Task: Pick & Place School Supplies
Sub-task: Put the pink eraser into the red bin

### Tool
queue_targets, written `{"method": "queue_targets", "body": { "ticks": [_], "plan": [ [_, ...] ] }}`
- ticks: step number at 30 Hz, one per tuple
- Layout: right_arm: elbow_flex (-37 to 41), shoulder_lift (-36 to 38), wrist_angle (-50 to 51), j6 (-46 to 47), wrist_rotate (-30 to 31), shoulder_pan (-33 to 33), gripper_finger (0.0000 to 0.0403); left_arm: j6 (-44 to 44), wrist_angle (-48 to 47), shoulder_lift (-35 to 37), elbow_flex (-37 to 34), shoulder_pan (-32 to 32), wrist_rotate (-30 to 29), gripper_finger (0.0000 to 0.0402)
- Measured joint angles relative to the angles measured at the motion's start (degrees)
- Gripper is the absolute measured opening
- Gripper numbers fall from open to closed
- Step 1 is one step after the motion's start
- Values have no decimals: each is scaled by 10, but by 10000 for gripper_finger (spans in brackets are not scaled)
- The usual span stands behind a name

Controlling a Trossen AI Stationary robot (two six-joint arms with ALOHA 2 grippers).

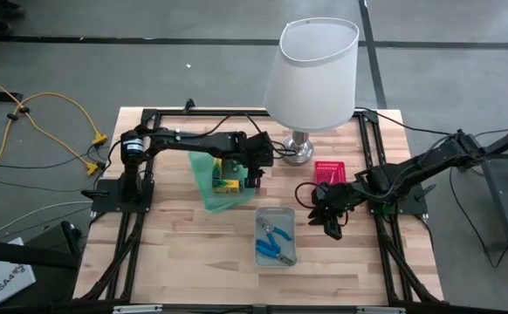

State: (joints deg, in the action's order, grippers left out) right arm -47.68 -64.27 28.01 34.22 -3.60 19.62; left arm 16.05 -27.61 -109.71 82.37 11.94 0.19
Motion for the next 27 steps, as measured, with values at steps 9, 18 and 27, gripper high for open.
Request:
{"method": "queue_targets", "body": {
  "ticks": [9,18,27],
  "plan": [
    [0,0,-2,0,0,0,97,-5,11,-21,0,0,1,165],
    [0,0,-7,2,-11,0,97,-12,-3,-44,0,0,-1,165],
    [0,0,-13,0,-12,0,97,-15,-22,-42,0,-9,-3,165]
  ]
}}
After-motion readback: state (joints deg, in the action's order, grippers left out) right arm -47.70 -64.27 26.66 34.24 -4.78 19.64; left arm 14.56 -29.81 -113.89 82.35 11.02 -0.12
